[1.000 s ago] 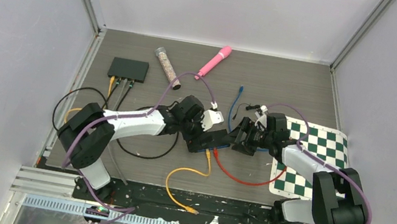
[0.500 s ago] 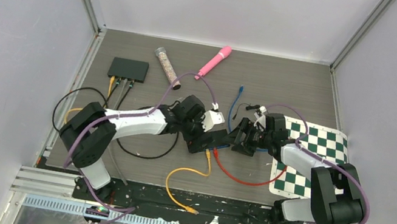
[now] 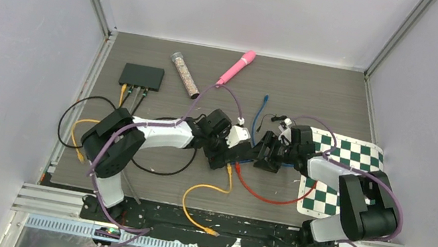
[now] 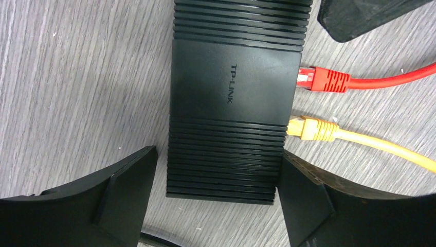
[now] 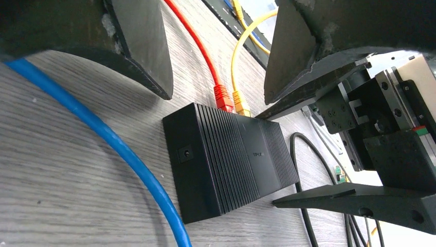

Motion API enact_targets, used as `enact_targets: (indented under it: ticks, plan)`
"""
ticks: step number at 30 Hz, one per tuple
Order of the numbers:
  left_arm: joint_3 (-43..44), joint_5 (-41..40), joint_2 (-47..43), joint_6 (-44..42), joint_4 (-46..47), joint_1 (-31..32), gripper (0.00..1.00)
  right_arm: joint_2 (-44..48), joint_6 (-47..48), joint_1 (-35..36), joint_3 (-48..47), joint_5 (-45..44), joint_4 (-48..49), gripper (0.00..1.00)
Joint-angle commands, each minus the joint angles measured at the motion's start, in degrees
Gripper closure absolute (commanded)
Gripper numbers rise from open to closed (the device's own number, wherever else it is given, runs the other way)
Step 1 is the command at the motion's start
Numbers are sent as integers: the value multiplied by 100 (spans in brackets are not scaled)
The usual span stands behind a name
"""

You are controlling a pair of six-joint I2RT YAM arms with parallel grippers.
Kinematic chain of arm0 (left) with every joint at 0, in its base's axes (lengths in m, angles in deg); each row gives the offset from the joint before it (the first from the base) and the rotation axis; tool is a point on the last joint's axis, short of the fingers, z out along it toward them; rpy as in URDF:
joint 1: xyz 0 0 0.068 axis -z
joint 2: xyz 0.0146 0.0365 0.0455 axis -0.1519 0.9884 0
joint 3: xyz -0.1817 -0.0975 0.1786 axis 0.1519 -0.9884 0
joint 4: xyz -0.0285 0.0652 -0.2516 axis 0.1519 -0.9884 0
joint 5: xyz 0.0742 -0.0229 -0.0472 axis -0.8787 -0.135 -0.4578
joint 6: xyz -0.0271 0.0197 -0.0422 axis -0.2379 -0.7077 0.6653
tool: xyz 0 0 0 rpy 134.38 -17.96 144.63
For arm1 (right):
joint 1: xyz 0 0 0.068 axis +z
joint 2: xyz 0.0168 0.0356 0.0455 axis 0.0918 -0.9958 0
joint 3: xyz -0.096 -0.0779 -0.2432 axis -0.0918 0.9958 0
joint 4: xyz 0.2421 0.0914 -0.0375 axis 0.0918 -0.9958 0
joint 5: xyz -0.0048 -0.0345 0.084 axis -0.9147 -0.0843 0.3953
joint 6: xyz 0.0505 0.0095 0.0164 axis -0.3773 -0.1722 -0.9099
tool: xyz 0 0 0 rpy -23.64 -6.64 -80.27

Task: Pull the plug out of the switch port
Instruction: Pull the connector from the switch port.

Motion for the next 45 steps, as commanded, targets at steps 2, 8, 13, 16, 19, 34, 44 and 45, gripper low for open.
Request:
enact_targets:
  ticks: [2,8,13,16,19,34,44,45]
  plan:
    - [-6,42,145,208,-135,21,23,-223,-243,31,61,251,686,32]
    - [-267,39,-20,295,79,26,34,-567,-617,193,218,406,1317,41]
    - [-421,104,-156,319,239,26,36,-790,-975,409,337,303,1828,46]
    - [-492,118,-208,358,302,22,36,-1093,-1395,420,492,46,2520,50]
    - [-504,245,-219,366,318,23,36,-1592,-1714,426,486,109,3042,58]
    - [-381,365,-136,250,-17,19,42,-1782,-2008,432,662,154,3946,66]
    - [-261,333,-21,280,-67,19,44,-1518,-1214,439,321,460,2977,58]
    - [-265,335,-17,272,-72,19,44,-1525,-1202,442,324,502,2978,58]
